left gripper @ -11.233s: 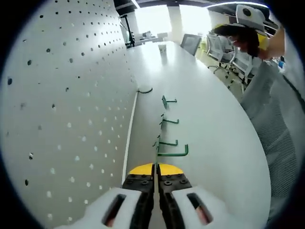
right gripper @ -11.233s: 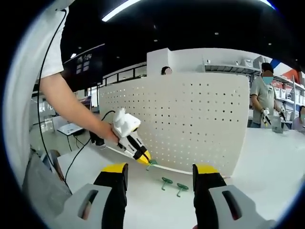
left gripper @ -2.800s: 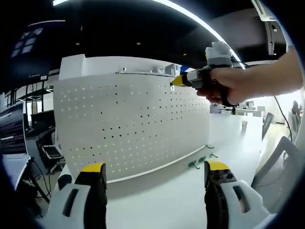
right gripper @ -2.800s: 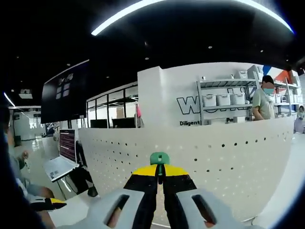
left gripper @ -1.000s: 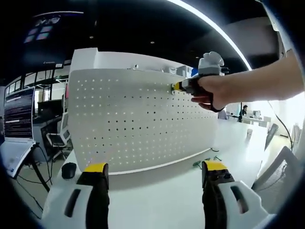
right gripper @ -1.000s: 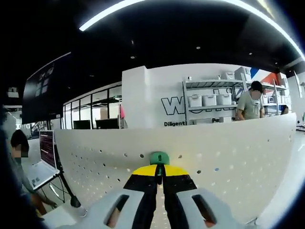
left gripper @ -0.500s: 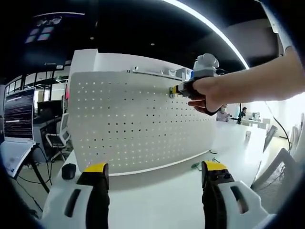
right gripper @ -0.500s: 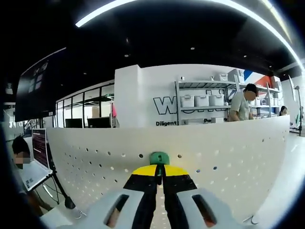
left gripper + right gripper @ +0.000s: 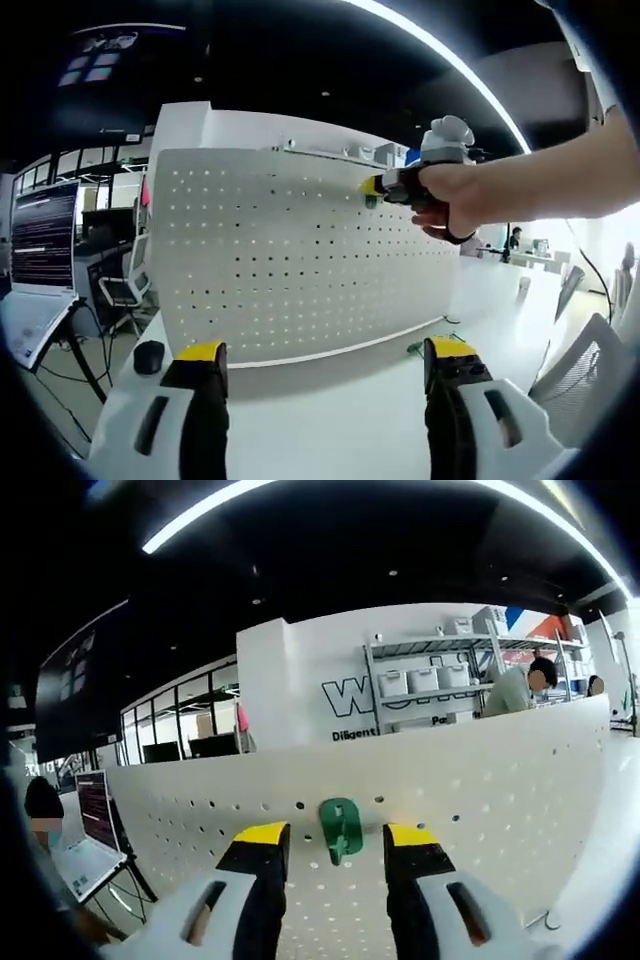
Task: Insert the hook assembly into the mounting plate slot until the hook locks in place.
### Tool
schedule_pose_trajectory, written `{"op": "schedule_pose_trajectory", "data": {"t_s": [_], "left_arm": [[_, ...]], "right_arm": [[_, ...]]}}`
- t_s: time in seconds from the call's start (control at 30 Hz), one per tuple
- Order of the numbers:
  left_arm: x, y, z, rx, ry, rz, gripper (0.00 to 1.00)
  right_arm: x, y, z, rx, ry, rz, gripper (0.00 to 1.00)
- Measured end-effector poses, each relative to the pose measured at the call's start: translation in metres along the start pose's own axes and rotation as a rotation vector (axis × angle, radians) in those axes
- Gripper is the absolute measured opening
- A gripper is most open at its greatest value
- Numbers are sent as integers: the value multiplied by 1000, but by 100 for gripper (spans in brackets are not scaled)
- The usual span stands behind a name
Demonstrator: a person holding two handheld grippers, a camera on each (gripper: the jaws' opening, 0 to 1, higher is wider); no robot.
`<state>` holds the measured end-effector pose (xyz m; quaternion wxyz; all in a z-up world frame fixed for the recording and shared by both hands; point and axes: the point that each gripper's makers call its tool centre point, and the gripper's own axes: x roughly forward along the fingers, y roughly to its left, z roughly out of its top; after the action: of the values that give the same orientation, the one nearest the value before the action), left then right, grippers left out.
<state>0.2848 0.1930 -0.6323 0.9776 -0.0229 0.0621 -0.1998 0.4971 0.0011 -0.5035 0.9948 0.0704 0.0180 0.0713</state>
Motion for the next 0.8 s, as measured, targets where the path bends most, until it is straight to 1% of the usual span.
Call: {"op": "schedule_pose_trajectory", "data": {"t_s": [0.13, 0.3, 0.37, 0.43, 0.47, 0.53, 0.6, 0.63, 0.73, 0.77, 0.8], "left_arm": [[1, -2, 1, 1, 0, -3, 83], [0, -3, 2, 2, -1, -5, 83], [1, -1, 1, 4, 0, -4, 83], [1, -2, 4, 2, -4, -5, 84], [1, -1, 5, 6, -7, -2, 84], [1, -1, 6, 2, -8, -4, 84], [2, -1, 6, 7, -10, -5, 84], [2, -1, 6, 6, -9, -7, 84], [2, -1, 6, 10, -7, -8, 84], [3, -2, 6, 10, -6, -9, 84], [3, -2, 6, 11, -6, -10, 84]], "right_arm": [[0, -1, -5, 3, 16, 4, 38], [-1, -1, -2, 6, 6, 22, 37], [-2, 1, -1, 4, 4, 42, 37], [-3, 7, -1, -8, -3, 101, 38], [-5, 9, -2, -1, 2, 122, 38], [-9, 6, 1, -10, -24, 155, 39], [-12, 7, -2, 22, -15, 208, 42], [-14, 5, -1, 4, -22, 219, 43], [-19, 5, 1, 3, -26, 278, 43], [-20, 6, 4, 9, -39, 306, 44], [-22, 6, 4, -3, -36, 313, 42]]}}
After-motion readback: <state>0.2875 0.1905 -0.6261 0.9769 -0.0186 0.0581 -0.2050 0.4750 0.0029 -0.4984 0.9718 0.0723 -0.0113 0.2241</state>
